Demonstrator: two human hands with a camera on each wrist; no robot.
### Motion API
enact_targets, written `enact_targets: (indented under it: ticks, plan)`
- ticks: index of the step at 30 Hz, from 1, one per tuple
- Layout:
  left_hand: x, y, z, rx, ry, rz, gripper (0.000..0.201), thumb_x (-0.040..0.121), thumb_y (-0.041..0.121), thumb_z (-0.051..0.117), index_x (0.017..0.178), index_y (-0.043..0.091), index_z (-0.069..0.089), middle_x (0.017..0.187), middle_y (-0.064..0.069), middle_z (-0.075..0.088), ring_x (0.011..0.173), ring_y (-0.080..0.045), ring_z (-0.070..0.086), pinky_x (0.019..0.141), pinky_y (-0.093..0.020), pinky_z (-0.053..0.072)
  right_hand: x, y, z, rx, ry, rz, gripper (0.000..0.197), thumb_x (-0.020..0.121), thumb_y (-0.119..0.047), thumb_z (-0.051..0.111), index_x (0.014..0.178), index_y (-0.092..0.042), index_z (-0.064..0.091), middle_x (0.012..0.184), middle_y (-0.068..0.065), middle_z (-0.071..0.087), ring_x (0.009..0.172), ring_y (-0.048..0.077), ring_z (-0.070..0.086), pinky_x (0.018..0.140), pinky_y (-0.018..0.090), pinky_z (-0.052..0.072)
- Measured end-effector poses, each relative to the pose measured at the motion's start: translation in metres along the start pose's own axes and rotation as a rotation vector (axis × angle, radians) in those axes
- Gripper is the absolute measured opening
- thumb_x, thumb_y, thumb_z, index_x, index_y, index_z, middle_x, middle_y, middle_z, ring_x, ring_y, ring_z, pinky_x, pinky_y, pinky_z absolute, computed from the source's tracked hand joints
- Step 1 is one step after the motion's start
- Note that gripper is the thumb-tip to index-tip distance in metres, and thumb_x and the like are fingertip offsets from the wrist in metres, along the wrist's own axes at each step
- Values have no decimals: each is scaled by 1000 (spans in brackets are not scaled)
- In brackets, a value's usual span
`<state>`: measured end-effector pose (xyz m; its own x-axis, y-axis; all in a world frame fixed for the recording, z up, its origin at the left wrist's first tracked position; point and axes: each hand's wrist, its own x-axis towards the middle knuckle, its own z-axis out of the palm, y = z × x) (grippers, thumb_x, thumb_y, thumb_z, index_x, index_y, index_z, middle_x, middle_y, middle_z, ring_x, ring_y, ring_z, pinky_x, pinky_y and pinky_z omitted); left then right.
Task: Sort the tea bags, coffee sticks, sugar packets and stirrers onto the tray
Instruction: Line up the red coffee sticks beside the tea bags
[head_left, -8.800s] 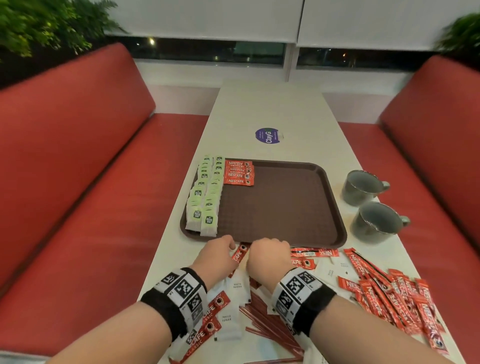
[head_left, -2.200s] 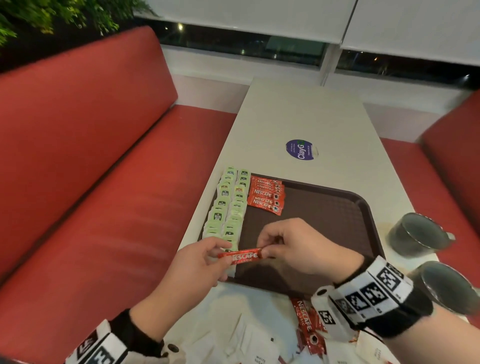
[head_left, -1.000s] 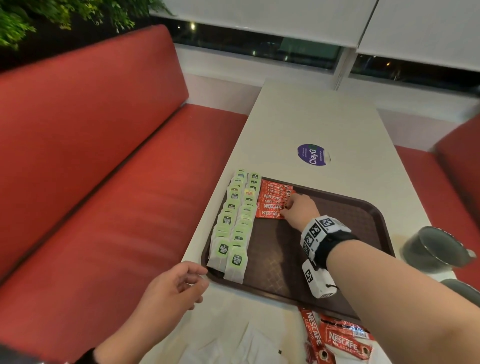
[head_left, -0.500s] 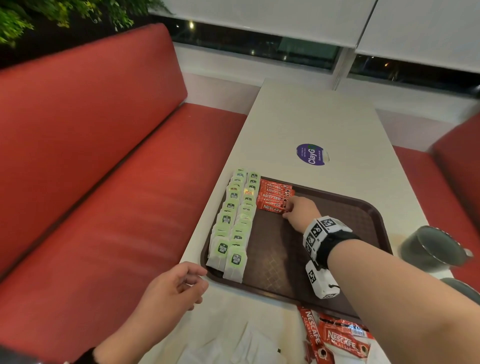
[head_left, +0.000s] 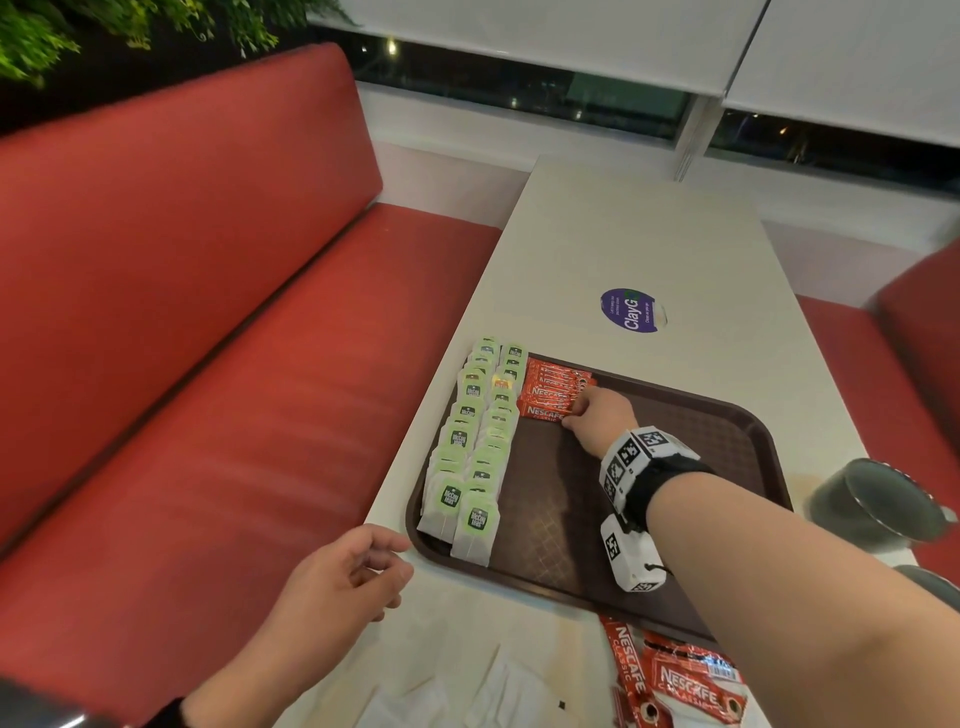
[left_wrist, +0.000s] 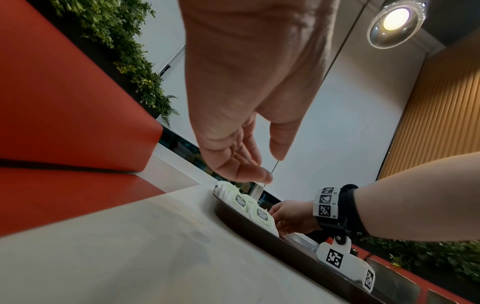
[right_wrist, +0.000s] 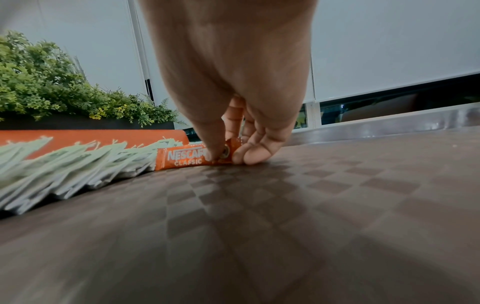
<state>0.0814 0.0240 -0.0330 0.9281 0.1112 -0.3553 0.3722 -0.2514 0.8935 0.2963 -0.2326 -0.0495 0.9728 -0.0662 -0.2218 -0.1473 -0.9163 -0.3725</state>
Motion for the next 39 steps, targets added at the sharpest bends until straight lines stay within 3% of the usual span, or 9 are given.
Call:
enact_targets:
  ticks: [2,7,20,25,29,33,36,39]
  plan:
    - [0,-1,1,-1,-3,1,13,84,6,66,89,18,67,76,1,69,63,-14,66,58,-26,50,-1,0,1,-1,6,-7,15,89,-21,63,95,-8,60,90,3,55,93,23,57,76,27,40]
    - [1,-1,1,-3,-4,4,13,84,5,66,89,18,67,76,2,69,63,-15,65,58,-26,50,-4,7,1,41,44,-12,16,87,-24,65,86,-13,53,87,2,55,90,23,56,75,26,39]
    - [1,1,1,7,-2,9,13,85,6,66,90,18,67,76,1,69,63,-14,66,57,-24,49,-10,13,-1,60,60,-27,22,86,-26,67,97,-9,60,88,2,55,84,19,52,77,27,41]
    - [0,-1,-2,19,14,18,14,84,7,66,90,19,67,77,0,69,63,-13,66,57,-23,50,-10,12,-1,-38,24,-28,19,89,-28,63,85,-13,54,88,3,55,95,25,59,75,29,42]
    - [-6,3,-4,37,28,33,14,85,8,67,90,21,66,77,-1,69,64,-12,67,56,-21,50,-15,8,-3,-95,17,-50,20,90,-33,61,89,-13,56,93,8,59,99,27,59,76,30,43]
    - [-14,1,-13,82,48,57,13,85,13,67,91,24,65,81,0,71,67,-10,67,57,-19,50,-30,3,-16,33,106,-86,23,88,-33,62,84,-10,61,88,8,63,92,28,61,73,28,41]
    - [-26,-2,-20,82,71,65,12,86,13,66,93,23,65,82,-1,71,67,-10,67,57,-18,50,-62,-3,-35,227,203,-167,22,88,-29,62,83,-7,65,82,5,65,84,21,59,71,27,37]
    - [-41,-9,-27,123,80,77,11,85,14,68,89,23,67,83,-2,71,70,-13,67,59,-21,51,-121,-2,-56,344,232,-269,15,87,-27,64,78,-14,65,79,-3,65,76,12,57,67,27,36]
